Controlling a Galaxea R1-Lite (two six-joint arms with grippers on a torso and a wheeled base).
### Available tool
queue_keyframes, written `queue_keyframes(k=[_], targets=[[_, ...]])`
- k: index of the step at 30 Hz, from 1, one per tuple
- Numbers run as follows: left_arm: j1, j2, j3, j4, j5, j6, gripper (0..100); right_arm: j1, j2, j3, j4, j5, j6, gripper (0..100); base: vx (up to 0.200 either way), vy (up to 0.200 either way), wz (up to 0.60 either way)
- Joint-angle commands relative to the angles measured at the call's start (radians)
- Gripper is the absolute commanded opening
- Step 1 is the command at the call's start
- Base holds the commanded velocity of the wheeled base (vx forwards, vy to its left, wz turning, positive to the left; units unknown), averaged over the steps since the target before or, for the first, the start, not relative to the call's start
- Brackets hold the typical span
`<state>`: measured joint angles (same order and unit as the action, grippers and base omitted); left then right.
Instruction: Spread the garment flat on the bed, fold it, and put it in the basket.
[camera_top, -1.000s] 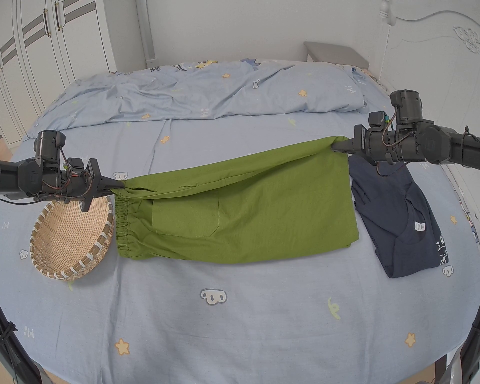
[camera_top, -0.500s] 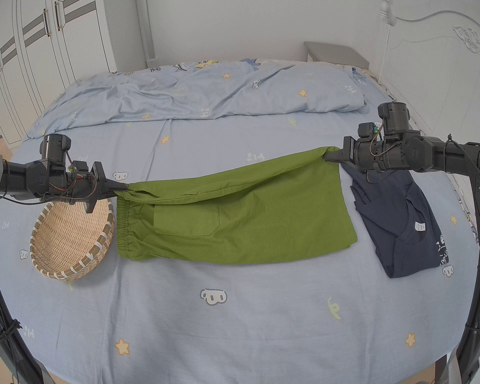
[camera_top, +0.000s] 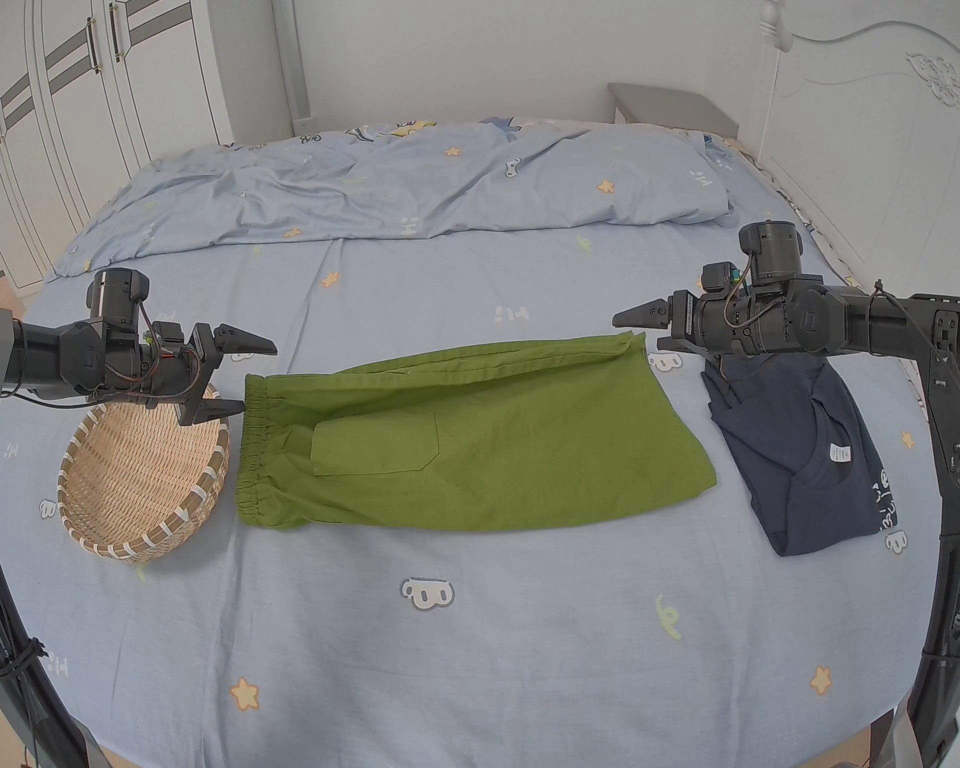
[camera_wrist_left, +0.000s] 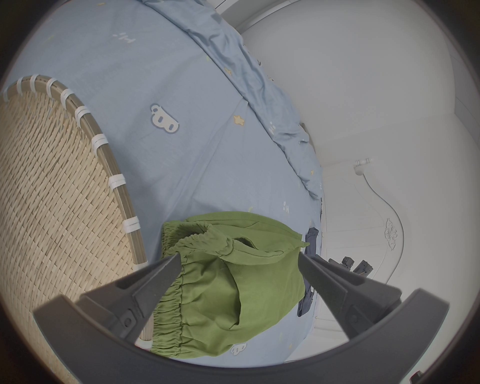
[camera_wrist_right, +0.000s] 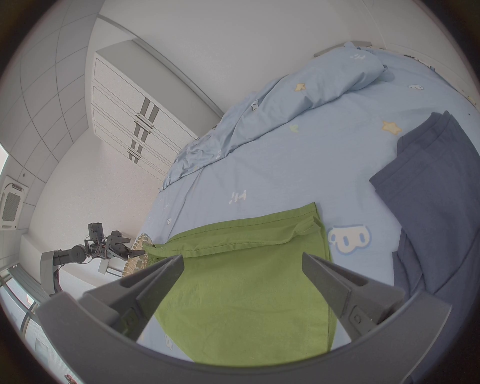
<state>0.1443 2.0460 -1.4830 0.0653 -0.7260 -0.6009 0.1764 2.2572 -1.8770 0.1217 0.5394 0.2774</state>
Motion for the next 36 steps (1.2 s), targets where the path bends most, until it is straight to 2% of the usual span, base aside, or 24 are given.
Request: queue_keyframes(k=[1, 5, 12, 17, 19, 22, 23, 36], targets=[[-0.029, -0.009, 0.000, 0.001, -0.003, -0.008, 100, -0.002, -0.004, 0.033, 0.009, 0.002, 0.000, 100, 0.000, 0.000, 0.00], [-0.034, -0.009, 0.000, 0.001, -0.003, -0.011, 100, -0.002, -0.034, 0.098, 0.006, 0.002, 0.000, 100, 0.000, 0.000, 0.00], [-0.054, 0.011, -0.060, -0.032, 0.000, -0.080, 100, -0.003, -0.206, 0.403, -0.096, 0.011, 0.000, 100, 0.000, 0.000, 0.00], [-0.078, 0.131, -0.140, -0.179, 0.014, -0.227, 100, -0.009, -0.311, 0.622, -0.270, 0.014, 0.012, 100, 0.000, 0.000, 0.00], [-0.083, 0.166, -0.154, -0.242, 0.066, -0.274, 100, -0.012, -0.349, 0.684, -0.318, 0.017, 0.014, 100, 0.000, 0.000, 0.00], [-0.081, 0.206, -0.154, -0.306, 0.163, -0.287, 100, -0.012, -0.370, 0.717, -0.364, 0.030, 0.023, 100, 0.000, 0.000, 0.00], [-0.080, 0.211, -0.154, -0.317, 0.172, -0.287, 100, -0.012, -0.378, 0.720, -0.364, 0.030, 0.026, 100, 0.000, 0.000, 0.00], [-0.086, 0.178, -0.131, -0.325, 0.178, -0.286, 100, -0.011, -0.438, 0.751, -0.369, 0.031, 0.031, 100, 0.000, 0.000, 0.00]])
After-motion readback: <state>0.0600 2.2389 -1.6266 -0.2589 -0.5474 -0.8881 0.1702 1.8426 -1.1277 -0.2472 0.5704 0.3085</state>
